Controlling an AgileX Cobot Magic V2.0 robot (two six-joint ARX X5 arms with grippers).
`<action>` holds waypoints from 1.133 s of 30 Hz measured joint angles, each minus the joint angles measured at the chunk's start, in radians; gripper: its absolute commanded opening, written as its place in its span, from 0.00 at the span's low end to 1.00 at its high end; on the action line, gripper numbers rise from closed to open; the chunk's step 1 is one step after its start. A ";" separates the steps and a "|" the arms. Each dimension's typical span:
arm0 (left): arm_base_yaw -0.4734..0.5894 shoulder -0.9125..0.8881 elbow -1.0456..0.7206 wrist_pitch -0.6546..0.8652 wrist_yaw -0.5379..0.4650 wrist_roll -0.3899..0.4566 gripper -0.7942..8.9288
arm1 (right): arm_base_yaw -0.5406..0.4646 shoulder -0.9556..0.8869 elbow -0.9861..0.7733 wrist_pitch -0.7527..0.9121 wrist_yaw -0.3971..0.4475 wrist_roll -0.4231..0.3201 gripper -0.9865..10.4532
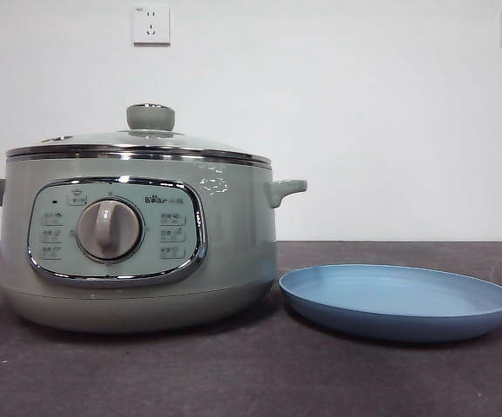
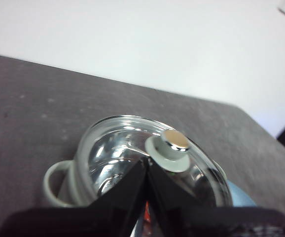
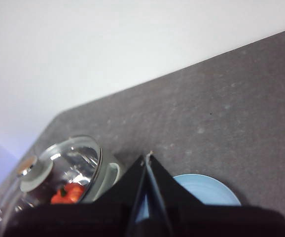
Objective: Take the pumpkin out from the steamer,put the pumpkin in the blue plate,close the lid
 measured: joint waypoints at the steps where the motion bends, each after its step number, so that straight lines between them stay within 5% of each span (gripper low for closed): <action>1: 0.000 0.029 0.035 -0.023 0.019 0.027 0.07 | 0.000 0.027 0.026 -0.016 -0.012 -0.026 0.07; 9: 0.000 0.210 0.249 -0.200 0.121 0.193 0.10 | 0.000 0.192 0.167 -0.084 -0.148 -0.158 0.14; 13: -0.007 0.245 0.273 -0.214 0.127 0.216 0.51 | 0.000 0.227 0.183 -0.085 -0.167 -0.173 0.43; 14: -0.009 0.245 0.273 -0.216 0.124 0.215 0.55 | 0.000 0.231 0.183 -0.086 -0.167 -0.174 0.48; 27: -0.096 0.384 0.336 -0.141 0.115 0.168 0.54 | 0.000 0.244 0.183 -0.101 -0.167 -0.173 0.50; 34: -0.243 0.615 0.472 -0.138 -0.019 0.209 0.54 | 0.000 0.244 0.183 -0.101 -0.167 -0.173 0.50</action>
